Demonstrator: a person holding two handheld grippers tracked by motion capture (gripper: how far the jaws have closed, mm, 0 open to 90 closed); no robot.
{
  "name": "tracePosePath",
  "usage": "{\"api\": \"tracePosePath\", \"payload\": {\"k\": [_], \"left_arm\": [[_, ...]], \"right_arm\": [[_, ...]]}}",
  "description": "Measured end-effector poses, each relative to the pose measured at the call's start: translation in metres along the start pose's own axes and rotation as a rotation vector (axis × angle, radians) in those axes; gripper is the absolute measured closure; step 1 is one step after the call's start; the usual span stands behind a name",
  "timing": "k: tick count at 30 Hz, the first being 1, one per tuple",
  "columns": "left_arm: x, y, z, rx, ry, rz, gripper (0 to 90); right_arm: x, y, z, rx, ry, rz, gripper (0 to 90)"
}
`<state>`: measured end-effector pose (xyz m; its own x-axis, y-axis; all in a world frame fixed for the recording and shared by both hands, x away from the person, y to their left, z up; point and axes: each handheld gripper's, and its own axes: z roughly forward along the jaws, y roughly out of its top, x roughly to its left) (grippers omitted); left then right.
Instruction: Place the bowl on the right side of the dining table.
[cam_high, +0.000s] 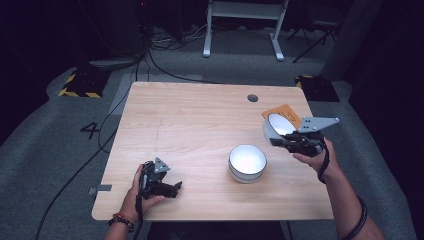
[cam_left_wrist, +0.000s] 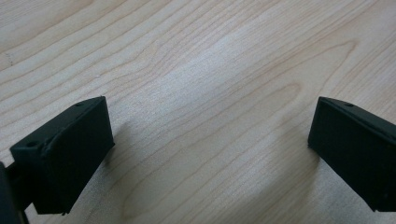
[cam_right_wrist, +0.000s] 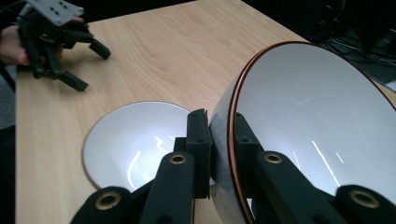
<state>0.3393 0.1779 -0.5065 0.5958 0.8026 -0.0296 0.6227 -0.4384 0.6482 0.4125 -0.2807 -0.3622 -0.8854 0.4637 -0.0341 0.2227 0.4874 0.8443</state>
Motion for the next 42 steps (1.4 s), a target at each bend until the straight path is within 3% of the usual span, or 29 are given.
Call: {"api": "tracePosePath", "payload": {"k": [7, 26, 31, 42], "left_arm": [[0.0, 0.0, 0.0, 0.0, 0.0, 0.0, 0.1], [0.0, 0.0, 0.0, 0.001, 0.0, 0.001, 0.1], [0.0, 0.0, 0.0, 0.0, 0.0, 0.001, 0.1], [0.0, 0.0, 0.0, 0.003, -0.002, 0.001, 0.1]], "right_arm": [[-0.018, -0.004, 0.001, 0.026, -0.065, 0.009, 82.1], [-0.055, -0.016, 0.014, 0.073, -0.165, 0.058, 82.1], [-0.072, -0.02, 0.018, 0.094, -0.205, 0.087, 82.1], [-0.093, -0.025, 0.023, 0.124, -0.246, 0.117, 82.1]]}}
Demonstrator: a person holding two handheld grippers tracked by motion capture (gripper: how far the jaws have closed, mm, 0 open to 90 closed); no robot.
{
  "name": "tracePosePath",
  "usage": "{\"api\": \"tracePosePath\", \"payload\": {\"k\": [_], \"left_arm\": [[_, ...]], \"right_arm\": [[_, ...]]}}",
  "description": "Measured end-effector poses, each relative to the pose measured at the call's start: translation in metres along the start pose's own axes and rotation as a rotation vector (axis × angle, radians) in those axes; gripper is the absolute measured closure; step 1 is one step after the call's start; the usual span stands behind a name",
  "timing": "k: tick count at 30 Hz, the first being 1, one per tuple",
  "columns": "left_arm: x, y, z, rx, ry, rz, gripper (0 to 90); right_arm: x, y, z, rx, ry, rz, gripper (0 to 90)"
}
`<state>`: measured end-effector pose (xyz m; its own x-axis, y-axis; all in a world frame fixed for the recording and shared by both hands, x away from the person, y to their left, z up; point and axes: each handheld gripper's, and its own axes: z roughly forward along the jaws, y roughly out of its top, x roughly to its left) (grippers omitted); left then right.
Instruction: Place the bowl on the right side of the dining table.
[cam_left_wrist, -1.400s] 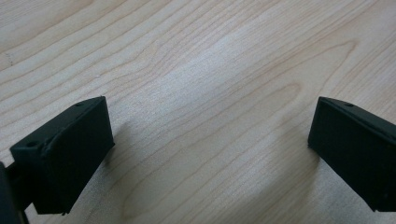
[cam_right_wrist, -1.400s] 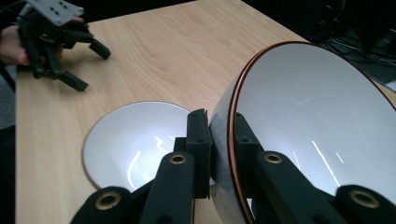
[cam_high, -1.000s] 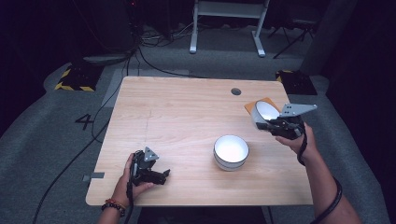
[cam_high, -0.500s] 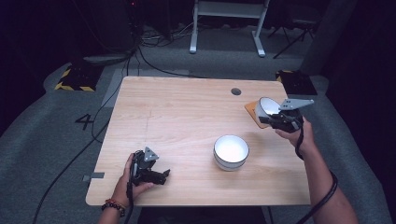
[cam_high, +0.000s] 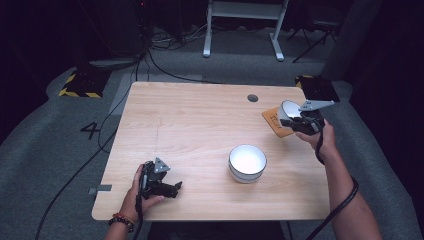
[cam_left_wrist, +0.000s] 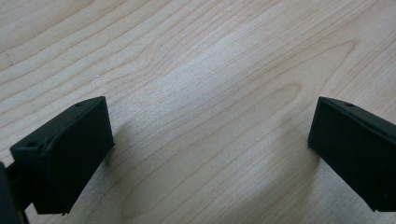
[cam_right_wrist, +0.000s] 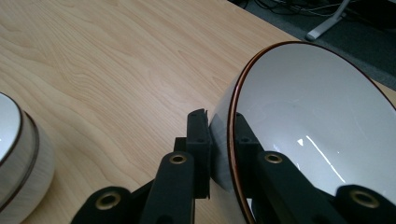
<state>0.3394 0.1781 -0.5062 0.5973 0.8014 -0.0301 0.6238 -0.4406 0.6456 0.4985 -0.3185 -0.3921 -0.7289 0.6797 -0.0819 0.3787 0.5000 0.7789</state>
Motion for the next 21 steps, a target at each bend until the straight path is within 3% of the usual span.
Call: {"api": "tracePosePath", "payload": {"k": [10, 21], "left_arm": [[0.0, 0.0, 0.0, 0.0, 0.0, 0.0, 0.1], [0.0, 0.0, 0.0, -0.003, 0.001, -0.001, 0.1]], "right_arm": [[-0.017, -0.009, 0.016, 0.039, -0.038, 0.045, 82.1], [-0.029, -0.013, 0.038, 0.091, -0.07, 0.055, 82.1]]}}
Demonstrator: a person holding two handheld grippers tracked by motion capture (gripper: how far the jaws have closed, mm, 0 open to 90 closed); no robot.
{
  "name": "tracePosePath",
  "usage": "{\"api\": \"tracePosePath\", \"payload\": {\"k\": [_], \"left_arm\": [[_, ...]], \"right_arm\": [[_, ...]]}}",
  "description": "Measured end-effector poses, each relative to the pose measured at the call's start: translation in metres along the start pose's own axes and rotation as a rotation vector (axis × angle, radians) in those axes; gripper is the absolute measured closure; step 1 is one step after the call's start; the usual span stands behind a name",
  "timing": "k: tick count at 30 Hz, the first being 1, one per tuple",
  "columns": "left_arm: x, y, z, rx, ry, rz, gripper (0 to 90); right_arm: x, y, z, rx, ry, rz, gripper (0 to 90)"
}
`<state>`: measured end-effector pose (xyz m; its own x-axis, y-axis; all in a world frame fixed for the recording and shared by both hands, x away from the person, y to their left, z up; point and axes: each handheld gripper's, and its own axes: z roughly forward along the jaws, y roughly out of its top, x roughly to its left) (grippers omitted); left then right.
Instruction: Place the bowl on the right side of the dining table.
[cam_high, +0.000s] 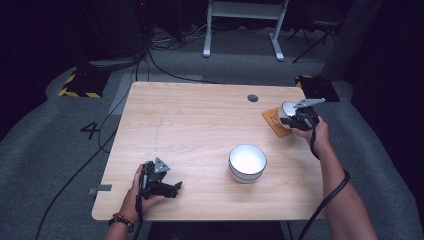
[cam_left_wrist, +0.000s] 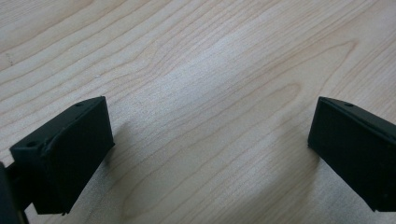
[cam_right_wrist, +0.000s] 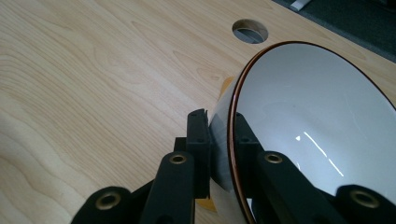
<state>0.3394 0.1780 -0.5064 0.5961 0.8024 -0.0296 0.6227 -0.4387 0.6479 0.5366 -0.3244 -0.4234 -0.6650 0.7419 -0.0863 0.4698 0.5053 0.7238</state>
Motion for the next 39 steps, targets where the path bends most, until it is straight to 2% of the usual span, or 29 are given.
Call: {"api": "tracePosePath", "payload": {"k": [12, 19, 23, 33, 35, 37, 38, 39], "left_arm": [[0.0, 0.0, 0.0, 0.0, 0.0, 0.0, 0.1], [0.0, 0.0, 0.0, 0.004, -0.002, 0.001, 0.1], [0.0, 0.0, 0.0, 0.004, -0.002, 0.0, 0.1], [0.0, 0.0, 0.0, 0.0, 0.0, 0.0, 0.1], [0.0, 0.0, 0.0, 0.001, 0.0, 0.0, 0.1], [0.0, 0.0, 0.0, 0.004, -0.002, 0.001, 0.1], [0.0, 0.0, 0.0, 0.001, 0.0, 0.0, 0.1], [0.0, 0.0, 0.0, 0.004, -0.002, 0.001, 0.1]], "right_arm": [[-0.005, 0.004, 0.017, 0.021, -0.026, 0.018, 82.0], [-0.006, 0.007, 0.026, 0.049, -0.051, 0.009, 82.0], [-0.005, 0.004, 0.032, 0.066, -0.059, 0.021, 81.8], [-0.005, -0.003, 0.035, 0.043, -0.062, 0.038, 82.1], [-0.006, -0.004, 0.035, 0.053, -0.058, 0.013, 82.2], [-0.004, -0.005, 0.036, 0.047, -0.053, 0.03, 82.4], [-0.006, -0.006, 0.036, 0.059, -0.046, 0.009, 82.4], [-0.006, -0.006, 0.036, 0.058, -0.038, 0.012, 82.5]]}}
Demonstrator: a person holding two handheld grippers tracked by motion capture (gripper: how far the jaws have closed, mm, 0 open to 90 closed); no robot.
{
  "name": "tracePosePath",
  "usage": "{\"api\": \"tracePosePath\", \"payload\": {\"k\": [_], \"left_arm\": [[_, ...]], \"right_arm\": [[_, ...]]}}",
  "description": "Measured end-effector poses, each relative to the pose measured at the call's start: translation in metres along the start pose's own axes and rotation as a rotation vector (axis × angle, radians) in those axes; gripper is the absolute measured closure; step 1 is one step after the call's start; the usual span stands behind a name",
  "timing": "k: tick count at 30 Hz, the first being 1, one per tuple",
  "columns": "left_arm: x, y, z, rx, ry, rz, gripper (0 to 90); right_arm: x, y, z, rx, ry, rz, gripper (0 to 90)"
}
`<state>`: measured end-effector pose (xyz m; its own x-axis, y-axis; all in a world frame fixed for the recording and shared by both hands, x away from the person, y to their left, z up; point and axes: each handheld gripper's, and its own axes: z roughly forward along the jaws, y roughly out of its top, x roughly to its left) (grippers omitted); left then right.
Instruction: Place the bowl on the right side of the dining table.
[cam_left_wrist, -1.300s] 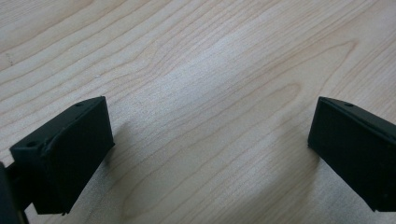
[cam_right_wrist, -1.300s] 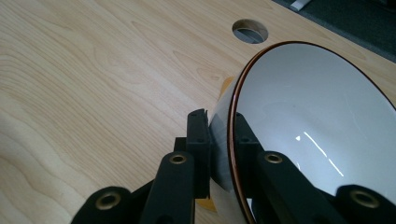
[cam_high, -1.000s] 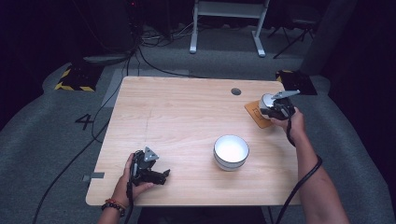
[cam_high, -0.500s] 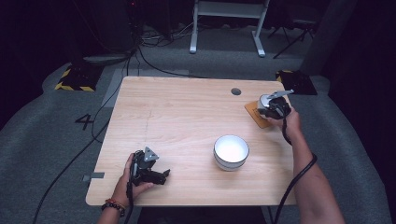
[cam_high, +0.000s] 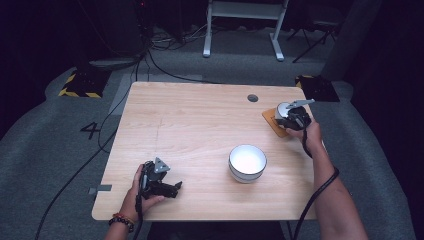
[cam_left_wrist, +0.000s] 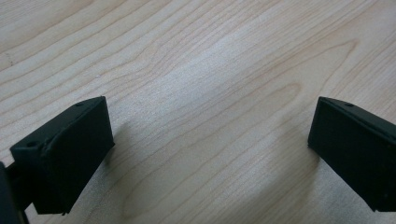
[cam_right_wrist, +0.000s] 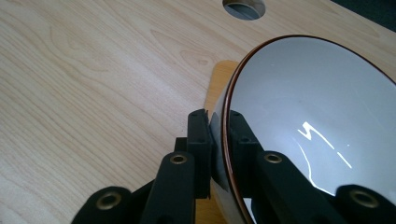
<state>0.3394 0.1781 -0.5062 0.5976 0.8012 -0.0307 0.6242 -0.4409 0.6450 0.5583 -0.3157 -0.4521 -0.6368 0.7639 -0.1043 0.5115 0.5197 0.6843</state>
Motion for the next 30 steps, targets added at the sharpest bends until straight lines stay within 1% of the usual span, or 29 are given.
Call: {"api": "tracePosePath", "payload": {"k": [1, 3, 6, 7, 8, 9, 10, 12, 17, 18, 23, 24, 29, 30], "left_arm": [[0.0, 0.0, 0.0, 0.0, 0.0, 0.0, 0.1], [0.0, 0.0, 0.0, 0.0, 0.0, 0.0, 0.2], [-0.0001, -0.0001, 0.0003, -0.004, 0.002, -0.001, 0.1], [0.0, 0.0, 0.0, -0.001, 0.0, 0.0, 0.1], [-0.0001, -0.0001, 0.0002, -0.003, 0.002, -0.001, 0.1], [-0.0001, -0.0001, 0.0002, -0.004, 0.002, -0.001, 0.1], [-0.0001, -0.0001, 0.0003, -0.004, 0.002, -0.001, 0.1], [0.0, 0.0, 0.0, 0.0, 0.0, 0.0, 0.1], [-0.0001, -0.0001, 0.0002, -0.004, 0.002, -0.001, 0.1], [-0.0001, -0.0001, 0.0002, -0.004, 0.002, -0.001, 0.1], [0.0, 0.0, 0.0, -0.001, 0.0, 0.0, 0.1], [-0.0001, -0.0001, 0.0002, -0.003, 0.002, 0.0, 0.1], [-0.0001, -0.0001, 0.0002, -0.003, 0.002, -0.001, 0.1], [0.0, 0.0, 0.0, 0.0, 0.0, 0.0, 0.1]], "right_arm": [[-0.0006, -0.0008, 0.0006, -0.002, 0.006, -0.01, 82.4], [0.0013, -0.0014, 0.0011, 0.004, 0.014, 0.006, 82.0], [0.0021, -0.0025, 0.0028, 0.011, 0.031, 0.003, 80.7], [0.0023, -0.0037, 0.004, 0.012, 0.03, -0.011, 80.7], [0.0035, -0.0051, 0.005, 0.004, 0.033, 0.01, 80.9], [0.0035, -0.0051, 0.005, 0.004, 0.033, 0.01, 80.9], [0.0028, -0.0056, 0.0048, -0.002, 0.045, 0.016, 80.5], [0.0007, -0.0076, 0.0049, -0.012, 0.047, 0.032, 78.9], [0.0007, -0.0078, 0.0048, -0.014, 0.042, 0.043, 77.1], [-0.0001, -0.008, 0.0049, -0.016, 0.042, 0.039, 77.2], [-0.0016, -0.0089, 0.0042, -0.016, 0.052, 0.058, 75.1], [-0.0019, -0.0093, 0.0033, -0.017, 0.052, 0.065, 73.6], [-0.0032, -0.0105, 0.0029, -0.021, 0.048, 0.061, 72.4], [-0.0029, -0.0105, 0.0023, -0.021, 0.049, 0.071, 72.2]]}}
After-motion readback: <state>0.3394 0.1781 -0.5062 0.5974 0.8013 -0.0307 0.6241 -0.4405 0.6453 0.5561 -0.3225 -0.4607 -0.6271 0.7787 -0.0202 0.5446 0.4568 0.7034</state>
